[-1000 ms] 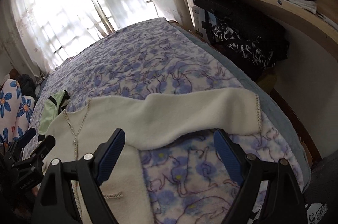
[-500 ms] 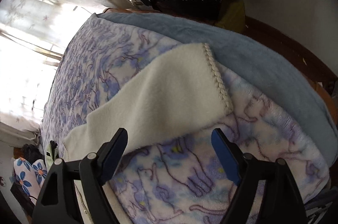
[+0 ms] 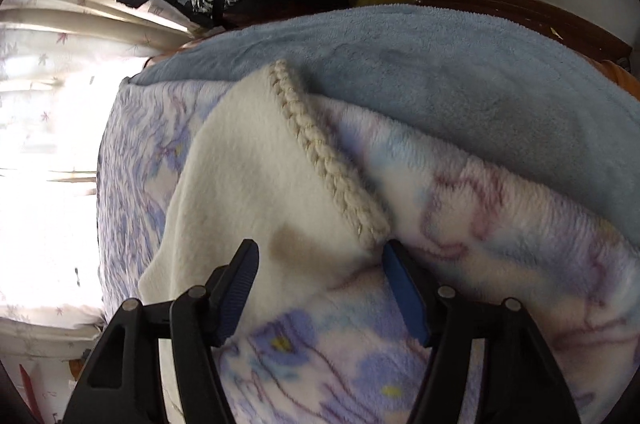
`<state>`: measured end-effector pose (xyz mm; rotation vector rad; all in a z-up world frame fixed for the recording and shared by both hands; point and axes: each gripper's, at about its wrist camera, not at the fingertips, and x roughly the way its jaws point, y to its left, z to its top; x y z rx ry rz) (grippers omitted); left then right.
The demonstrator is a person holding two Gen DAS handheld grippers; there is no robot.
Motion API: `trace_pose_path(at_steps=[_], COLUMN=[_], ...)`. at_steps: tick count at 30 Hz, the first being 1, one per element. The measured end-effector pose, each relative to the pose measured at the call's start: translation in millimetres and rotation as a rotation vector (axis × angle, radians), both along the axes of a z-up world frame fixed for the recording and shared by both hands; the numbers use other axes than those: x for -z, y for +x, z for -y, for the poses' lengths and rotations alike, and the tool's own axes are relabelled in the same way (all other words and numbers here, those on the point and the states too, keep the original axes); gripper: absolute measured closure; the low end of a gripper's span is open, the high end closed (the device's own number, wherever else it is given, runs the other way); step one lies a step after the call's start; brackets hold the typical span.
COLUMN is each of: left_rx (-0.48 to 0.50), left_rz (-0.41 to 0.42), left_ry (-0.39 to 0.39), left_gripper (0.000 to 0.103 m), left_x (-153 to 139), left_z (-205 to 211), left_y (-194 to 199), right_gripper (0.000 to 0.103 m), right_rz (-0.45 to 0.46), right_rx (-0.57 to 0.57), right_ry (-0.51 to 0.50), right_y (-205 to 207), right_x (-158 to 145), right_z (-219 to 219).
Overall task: Fold large clothes
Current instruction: 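Move the right tool to the cardigan sleeve cuff and grasp it, then lift the sleeve with the right tool and lay it across the cardigan front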
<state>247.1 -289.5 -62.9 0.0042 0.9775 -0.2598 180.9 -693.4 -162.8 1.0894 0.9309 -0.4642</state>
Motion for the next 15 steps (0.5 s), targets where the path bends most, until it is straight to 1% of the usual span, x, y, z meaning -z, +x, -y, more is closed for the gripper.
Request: trace_pose_path(at_steps=[1,2,3,4,5,7,10,13,15], left_rx=[0.002,0.003,0.005,0.006,0.007,0.004,-0.004,-0.026,-0.050], left_rz=[-0.002,0.000,0.005,0.016,0.029,0.061,0.111,0.144,0.151], left_ry=[-0.004,-0.006,-0.004,0.002,0.008,0.016,0.012,-0.003,-0.021], left_gripper=[0.025,0.025,0.025,0.025,0.025,0.025,0.025,0.025,0.025], left_x=[-0.5,-1.2,-2.7,-4.9,-7.7,-15.1,-28.4,-39.6,-44.1], left_z=[-0.7,-1.9,-3.8,-6.0,-8.6,-16.0,-31.8,-53.7,-72.8], left_y=[-2.4,-5.2,-8.0,-10.9,-13.8,-20.2,-30.1,-38.1,-42.0], right_gripper=[0.051,0.067,0.079,0.083,0.091,0.091,0.091,0.091,0.091], right_rz=[-0.019,-0.036,-0.018,0.008,0.052,0.142,0.291,0.435,0.503], right_rx=[0.009,0.012,0.003,-0.008,-0.016,-0.063,-0.198,-0.372,-0.494], right_ry=[-0.026,-0.063,-0.087,-0.111,-0.149,-0.261,-0.382,-0.438,-0.455], right_y=[2.5,4.1,5.8,6.4,5.3,3.1,3.0,4.4,6.1], right_x=[-0.2,-3.3,-9.0,-17.0,-30.7,-66.5,-124.9,-173.5,-193.7], right_z=[-0.3,-1.8,-3.8,-6.2,-12.6,-32.4,-81.3,-146.9,-193.2])
